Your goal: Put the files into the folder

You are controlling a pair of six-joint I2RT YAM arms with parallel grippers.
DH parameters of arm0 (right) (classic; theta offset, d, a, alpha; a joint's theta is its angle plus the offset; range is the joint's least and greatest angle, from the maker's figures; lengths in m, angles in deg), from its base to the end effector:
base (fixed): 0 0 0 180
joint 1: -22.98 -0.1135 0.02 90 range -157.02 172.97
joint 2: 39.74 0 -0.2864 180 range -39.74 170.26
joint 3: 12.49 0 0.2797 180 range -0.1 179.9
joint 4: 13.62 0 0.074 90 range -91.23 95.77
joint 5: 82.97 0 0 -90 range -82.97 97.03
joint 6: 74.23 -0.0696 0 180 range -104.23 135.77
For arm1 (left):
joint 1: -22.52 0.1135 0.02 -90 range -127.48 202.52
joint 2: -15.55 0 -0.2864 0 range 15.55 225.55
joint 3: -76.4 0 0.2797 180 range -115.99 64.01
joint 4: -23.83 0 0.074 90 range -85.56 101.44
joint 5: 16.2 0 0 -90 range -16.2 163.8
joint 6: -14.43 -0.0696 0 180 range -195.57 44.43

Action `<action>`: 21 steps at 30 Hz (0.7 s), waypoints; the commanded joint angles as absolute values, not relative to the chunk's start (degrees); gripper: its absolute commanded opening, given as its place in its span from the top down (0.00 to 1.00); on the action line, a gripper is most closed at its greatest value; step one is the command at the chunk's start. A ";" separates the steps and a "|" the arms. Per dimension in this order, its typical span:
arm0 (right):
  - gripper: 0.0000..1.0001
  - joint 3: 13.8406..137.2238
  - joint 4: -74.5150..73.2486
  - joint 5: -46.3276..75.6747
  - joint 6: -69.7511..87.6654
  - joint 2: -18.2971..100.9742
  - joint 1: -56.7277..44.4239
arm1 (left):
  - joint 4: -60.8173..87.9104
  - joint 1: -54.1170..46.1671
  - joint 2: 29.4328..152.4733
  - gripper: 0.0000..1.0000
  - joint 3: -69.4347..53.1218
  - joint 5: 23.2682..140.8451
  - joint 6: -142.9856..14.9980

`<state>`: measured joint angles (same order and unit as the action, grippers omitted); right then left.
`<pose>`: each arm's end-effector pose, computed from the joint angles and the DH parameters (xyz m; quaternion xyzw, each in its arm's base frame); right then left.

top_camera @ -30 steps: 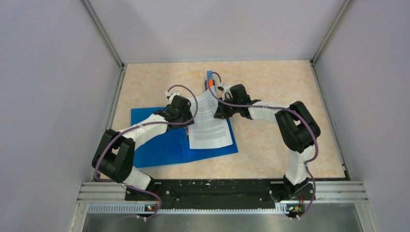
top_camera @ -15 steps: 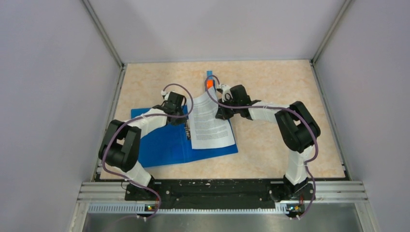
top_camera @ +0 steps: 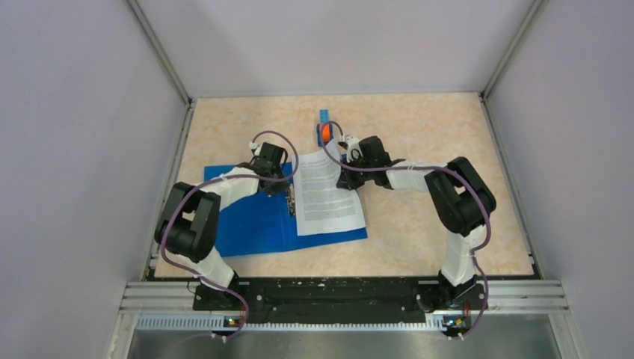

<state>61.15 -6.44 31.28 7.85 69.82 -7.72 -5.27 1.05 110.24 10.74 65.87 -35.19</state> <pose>0.3661 0.2506 0.1254 -0.2591 0.8628 0.3105 0.3035 0.3417 -0.1241 0.1418 -0.1763 0.9431 -0.0837 0.2691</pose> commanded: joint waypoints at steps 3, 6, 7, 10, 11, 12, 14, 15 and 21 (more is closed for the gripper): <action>1.00 60.05 -10.46 33.34 8.51 68.28 -7.42 | -3.94 1.20 112.19 1.00 10.93 67.42 -34.18; 1.00 59.34 -11.75 34.48 7.91 68.11 -7.38 | -3.80 1.21 112.30 1.00 10.93 67.79 -34.05; 1.00 59.09 -12.44 34.92 7.50 68.04 -7.40 | -3.81 1.18 112.38 1.00 10.90 67.94 -33.97; 1.00 58.58 -13.59 36.01 6.68 68.06 -7.35 | -3.68 1.18 112.69 1.00 10.93 68.29 -33.74; 1.00 58.53 -13.74 36.05 6.52 68.04 -7.39 | -3.62 1.18 112.79 1.00 10.97 68.39 -33.58; 1.00 58.56 -13.68 35.93 6.51 68.01 -7.42 | -3.52 1.18 112.84 1.00 11.08 68.49 -33.40; 1.00 58.72 -13.07 34.96 5.88 68.06 -7.38 | -3.38 1.18 112.81 1.00 11.47 68.90 -32.89; 1.00 58.91 -12.61 34.30 5.65 68.07 -7.35 | -3.19 1.17 112.74 1.00 11.77 69.16 -32.43; 1.00 58.72 -10.30 31.40 3.85 67.78 -7.35 | -0.88 -0.13 111.06 1.00 15.04 69.57 -26.57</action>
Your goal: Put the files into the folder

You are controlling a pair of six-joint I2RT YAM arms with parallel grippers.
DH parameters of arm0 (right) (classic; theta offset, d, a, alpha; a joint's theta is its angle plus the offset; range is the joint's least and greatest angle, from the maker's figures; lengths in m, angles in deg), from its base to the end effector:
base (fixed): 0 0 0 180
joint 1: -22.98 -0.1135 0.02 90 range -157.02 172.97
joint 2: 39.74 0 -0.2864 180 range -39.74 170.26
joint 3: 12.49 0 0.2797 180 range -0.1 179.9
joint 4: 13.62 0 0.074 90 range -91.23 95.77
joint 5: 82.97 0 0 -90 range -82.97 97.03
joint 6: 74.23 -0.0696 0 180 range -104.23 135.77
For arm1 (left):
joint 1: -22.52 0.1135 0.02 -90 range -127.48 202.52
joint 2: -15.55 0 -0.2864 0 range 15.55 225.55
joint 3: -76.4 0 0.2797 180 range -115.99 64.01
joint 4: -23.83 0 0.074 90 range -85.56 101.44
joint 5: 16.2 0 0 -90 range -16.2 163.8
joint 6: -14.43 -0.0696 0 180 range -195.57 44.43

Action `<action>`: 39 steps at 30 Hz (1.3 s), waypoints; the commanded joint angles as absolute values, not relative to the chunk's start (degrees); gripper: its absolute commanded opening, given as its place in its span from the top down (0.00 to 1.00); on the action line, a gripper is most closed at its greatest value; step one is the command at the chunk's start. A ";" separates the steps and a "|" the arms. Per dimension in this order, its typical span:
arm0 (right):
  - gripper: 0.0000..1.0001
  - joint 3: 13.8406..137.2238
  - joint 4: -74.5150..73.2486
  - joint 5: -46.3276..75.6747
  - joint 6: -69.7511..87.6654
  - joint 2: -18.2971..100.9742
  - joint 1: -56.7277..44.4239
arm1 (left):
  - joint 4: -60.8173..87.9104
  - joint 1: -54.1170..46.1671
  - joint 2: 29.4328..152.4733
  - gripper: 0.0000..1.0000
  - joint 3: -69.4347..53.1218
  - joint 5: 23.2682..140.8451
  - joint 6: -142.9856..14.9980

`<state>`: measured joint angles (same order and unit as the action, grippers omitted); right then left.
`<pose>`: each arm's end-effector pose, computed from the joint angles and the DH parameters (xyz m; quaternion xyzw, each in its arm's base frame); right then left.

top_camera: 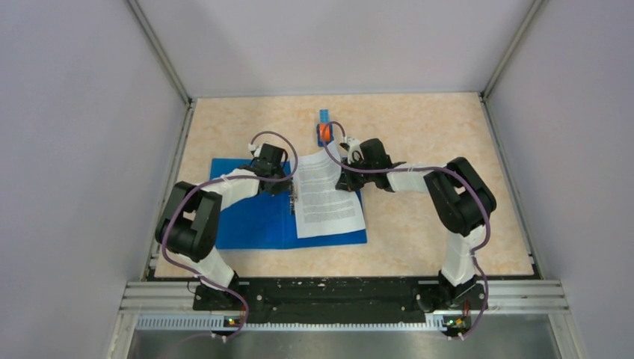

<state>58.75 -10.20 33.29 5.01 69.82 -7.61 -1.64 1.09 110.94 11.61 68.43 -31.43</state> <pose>0.3606 0.2490 0.1191 -0.2445 0.8595 0.3345 0.2993 0.3446 -0.1283 0.1374 -0.2015 0.9340 -0.1202 0.2693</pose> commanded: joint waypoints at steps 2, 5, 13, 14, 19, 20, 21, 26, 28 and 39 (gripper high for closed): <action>1.00 58.25 -10.16 30.54 3.71 67.46 -7.22 | -0.24 -1.46 110.45 1.00 15.99 69.15 -23.84; 1.00 57.44 -9.55 29.78 3.51 66.78 -6.30 | -0.08 -4.07 110.01 1.00 16.63 68.15 -18.81; 1.00 56.38 -5.85 28.34 5.04 62.62 -0.40 | -1.14 -11.63 110.93 1.00 12.36 63.40 -9.94; 1.00 56.54 -5.01 28.25 5.58 62.22 -0.06 | -1.43 -12.08 111.50 1.00 11.31 63.42 -10.05; 1.00 56.97 -1.44 28.76 8.58 60.88 0.15 | -3.28 -12.68 113.62 1.00 8.03 62.22 -10.32; 1.00 56.96 -0.54 28.79 9.02 60.44 0.15 | -3.37 -12.75 113.90 1.00 7.83 62.14 -10.38; 1.00 56.88 0.78 28.89 9.42 60.01 0.20 | -3.64 -12.73 114.12 1.00 7.58 62.11 -10.40; 1.00 56.11 2.87 29.69 10.81 57.64 0.15 | -5.41 -12.67 115.40 1.00 6.51 60.14 -11.25; 1.00 55.83 3.35 30.94 10.62 57.15 0.16 | -6.46 -12.65 115.78 1.00 5.77 59.08 -11.66; 1.00 51.44 1.62 33.69 8.22 54.35 -0.66 | -6.37 -11.74 117.43 1.00 5.04 58.19 -11.67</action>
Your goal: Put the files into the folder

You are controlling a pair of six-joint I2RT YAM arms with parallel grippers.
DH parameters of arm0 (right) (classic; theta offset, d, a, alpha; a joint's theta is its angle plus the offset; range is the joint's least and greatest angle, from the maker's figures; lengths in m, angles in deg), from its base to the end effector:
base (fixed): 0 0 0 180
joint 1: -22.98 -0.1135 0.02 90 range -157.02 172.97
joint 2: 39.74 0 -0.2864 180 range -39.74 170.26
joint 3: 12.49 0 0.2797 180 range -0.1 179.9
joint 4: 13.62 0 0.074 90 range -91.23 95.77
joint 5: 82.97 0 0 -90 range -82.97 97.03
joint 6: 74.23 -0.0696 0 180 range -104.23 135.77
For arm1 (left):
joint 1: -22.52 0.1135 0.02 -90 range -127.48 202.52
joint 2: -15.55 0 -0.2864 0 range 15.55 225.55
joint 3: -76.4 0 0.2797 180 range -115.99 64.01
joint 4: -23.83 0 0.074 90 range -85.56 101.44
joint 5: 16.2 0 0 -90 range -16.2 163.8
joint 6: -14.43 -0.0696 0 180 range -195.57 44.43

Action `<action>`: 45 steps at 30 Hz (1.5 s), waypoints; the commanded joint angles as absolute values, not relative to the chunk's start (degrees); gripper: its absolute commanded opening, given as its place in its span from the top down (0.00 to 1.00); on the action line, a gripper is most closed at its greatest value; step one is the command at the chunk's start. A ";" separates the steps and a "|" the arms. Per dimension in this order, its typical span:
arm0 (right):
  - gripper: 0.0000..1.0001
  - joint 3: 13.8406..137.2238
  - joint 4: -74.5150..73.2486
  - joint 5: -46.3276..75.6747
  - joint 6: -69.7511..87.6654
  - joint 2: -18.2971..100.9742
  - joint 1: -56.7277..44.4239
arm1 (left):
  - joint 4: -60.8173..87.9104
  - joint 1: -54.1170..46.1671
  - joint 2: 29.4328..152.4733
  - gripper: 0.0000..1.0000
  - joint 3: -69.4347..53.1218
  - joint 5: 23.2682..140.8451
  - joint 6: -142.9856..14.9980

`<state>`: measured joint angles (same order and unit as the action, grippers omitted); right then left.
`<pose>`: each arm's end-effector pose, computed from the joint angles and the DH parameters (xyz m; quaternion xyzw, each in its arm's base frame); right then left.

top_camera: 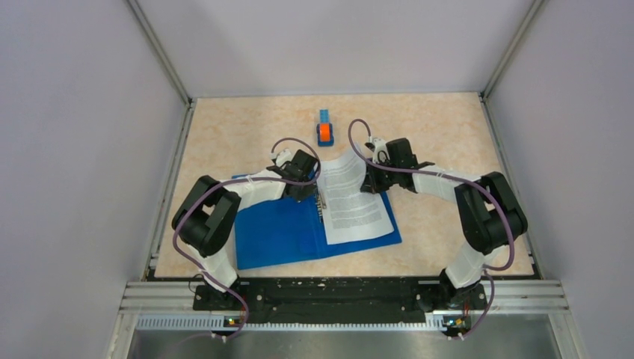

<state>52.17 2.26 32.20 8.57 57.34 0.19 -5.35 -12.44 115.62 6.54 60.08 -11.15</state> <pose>0.3412 0.1755 0.1455 -0.2005 0.8931 0.2866 0.2829 0.3241 -0.2064 0.1329 -0.2740 0.9181 -0.1253 0.2574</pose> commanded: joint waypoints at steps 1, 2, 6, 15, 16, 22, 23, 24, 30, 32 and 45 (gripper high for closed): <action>1.00 51.33 1.78 33.69 8.21 54.27 -0.68 | -6.27 -11.73 117.65 1.00 5.08 58.32 -11.69; 1.00 51.24 1.81 33.70 8.09 54.15 -0.78 | -6.15 -11.65 117.78 1.00 5.12 58.48 -11.76; 1.00 51.13 1.99 33.63 7.62 54.24 -1.04 | -5.68 -11.61 118.31 1.00 5.29 59.07 -11.76; 1.00 50.52 4.12 32.23 7.70 52.99 -1.29 | -5.68 -11.37 118.21 1.00 5.87 58.53 -11.63; 1.00 50.27 4.16 32.36 7.69 52.69 -1.34 | -5.67 -11.36 118.24 1.00 5.91 58.57 -11.53; 1.00 49.93 5.27 31.33 7.67 52.01 -1.32 | -5.93 -11.06 118.21 1.00 6.00 58.07 -11.33; 1.00 49.89 5.42 31.34 7.42 51.88 -1.29 | -5.88 -11.08 118.20 1.00 6.00 58.13 -11.33; 1.00 49.91 5.48 31.56 7.26 51.72 -1.28 | -5.88 -11.06 118.20 1.00 6.05 58.09 -11.29; 1.00 49.48 6.16 31.11 6.72 51.29 -1.31 | -5.65 -10.92 118.40 1.00 6.10 58.20 -11.07; 1.00 49.11 5.99 31.45 6.24 50.93 -1.28 | -5.54 -10.99 118.38 1.00 6.16 58.30 -11.04; 1.00 47.64 3.71 31.90 1.71 50.56 -1.30 | -4.76 -11.04 118.77 1.00 6.71 59.21 -10.53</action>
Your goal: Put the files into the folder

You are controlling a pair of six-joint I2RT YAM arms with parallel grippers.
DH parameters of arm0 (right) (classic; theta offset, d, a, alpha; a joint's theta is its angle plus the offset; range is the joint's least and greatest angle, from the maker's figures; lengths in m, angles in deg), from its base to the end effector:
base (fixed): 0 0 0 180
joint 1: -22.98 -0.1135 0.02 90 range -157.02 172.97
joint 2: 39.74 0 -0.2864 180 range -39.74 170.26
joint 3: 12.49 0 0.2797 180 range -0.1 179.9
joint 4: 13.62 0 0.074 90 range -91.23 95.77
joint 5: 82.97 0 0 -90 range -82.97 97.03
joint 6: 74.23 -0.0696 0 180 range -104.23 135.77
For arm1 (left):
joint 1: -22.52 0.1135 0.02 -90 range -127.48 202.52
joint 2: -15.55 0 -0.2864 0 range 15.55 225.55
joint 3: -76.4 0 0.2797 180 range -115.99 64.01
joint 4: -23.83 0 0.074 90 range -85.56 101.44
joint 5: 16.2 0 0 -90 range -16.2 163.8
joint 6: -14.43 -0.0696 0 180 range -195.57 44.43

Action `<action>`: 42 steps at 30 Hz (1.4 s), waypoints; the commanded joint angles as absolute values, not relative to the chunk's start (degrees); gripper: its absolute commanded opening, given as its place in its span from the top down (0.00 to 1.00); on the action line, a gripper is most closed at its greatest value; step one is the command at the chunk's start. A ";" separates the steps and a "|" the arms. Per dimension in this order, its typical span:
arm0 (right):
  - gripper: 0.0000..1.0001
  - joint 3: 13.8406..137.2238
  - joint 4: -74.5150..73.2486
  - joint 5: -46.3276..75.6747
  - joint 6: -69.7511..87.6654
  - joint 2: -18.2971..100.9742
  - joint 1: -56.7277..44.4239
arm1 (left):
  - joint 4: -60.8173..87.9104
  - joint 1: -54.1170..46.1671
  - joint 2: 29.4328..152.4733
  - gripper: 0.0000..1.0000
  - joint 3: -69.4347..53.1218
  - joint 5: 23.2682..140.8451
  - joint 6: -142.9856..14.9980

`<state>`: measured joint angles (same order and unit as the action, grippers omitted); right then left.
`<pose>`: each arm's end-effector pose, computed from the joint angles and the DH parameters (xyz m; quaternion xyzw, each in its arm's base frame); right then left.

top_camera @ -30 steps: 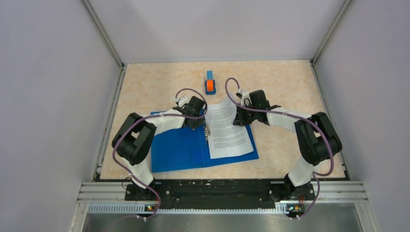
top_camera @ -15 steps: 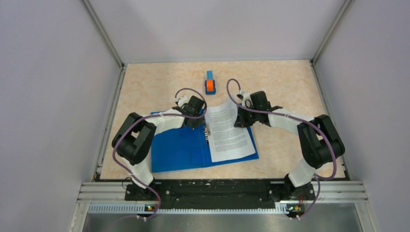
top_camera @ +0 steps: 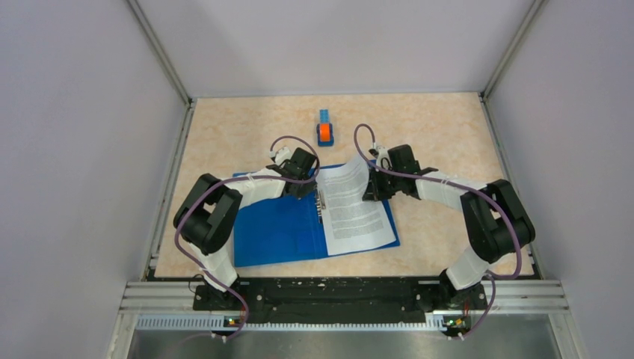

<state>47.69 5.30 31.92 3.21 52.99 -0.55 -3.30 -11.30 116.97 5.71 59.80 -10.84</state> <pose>0.3136 0.1685 0.1418 -0.1589 0.9108 0.2932 0.2433 0.3354 -0.2044 0.1315 -0.2867 0.9103 -0.1318 0.2680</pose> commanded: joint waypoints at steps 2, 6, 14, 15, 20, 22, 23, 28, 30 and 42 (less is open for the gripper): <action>1.00 47.54 3.68 31.22 0.92 50.57 -1.29 | -4.73 -10.95 118.69 1.00 6.71 59.26 -10.53; 1.00 46.79 3.09 29.80 -0.89 50.65 -1.33 | -4.72 -10.95 118.74 1.00 6.84 59.44 -10.53; 1.00 46.04 1.46 27.96 -2.80 50.86 -1.30 | -4.48 -10.97 119.00 1.00 7.06 59.71 -10.58; 1.00 45.96 1.16 28.54 -2.74 50.92 -1.34 | -4.39 -11.04 119.02 1.00 7.06 59.79 -10.58; 1.00 45.70 0.44 28.82 -3.57 50.95 -1.31 | -4.27 -11.00 119.28 1.00 7.06 60.06 -10.47; 1.00 45.54 0.40 28.83 -3.69 50.89 -1.34 | -4.20 -10.99 119.32 1.00 7.06 60.06 -10.49; 1.00 45.37 0.30 28.71 -3.88 50.75 -1.32 | -4.20 -11.01 119.28 1.00 7.06 60.07 -10.39; 1.00 44.94 -0.01 28.45 -4.17 50.43 -1.29 | -4.12 -10.97 119.38 1.00 7.10 60.20 -10.29; 1.00 45.04 0.10 28.28 -4.14 50.43 -1.30 | -4.16 -11.00 119.35 1.00 7.14 60.26 -10.28; 0.45 48.46 7.49 18.37 -3.50 48.72 -0.45 | -4.49 -10.90 118.96 1.00 6.82 59.68 -11.36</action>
<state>45.07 4.55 23.57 -3.80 51.43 -0.64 -2.03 -11.26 117.35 5.73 60.30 -10.71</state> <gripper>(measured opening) 0.495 0.009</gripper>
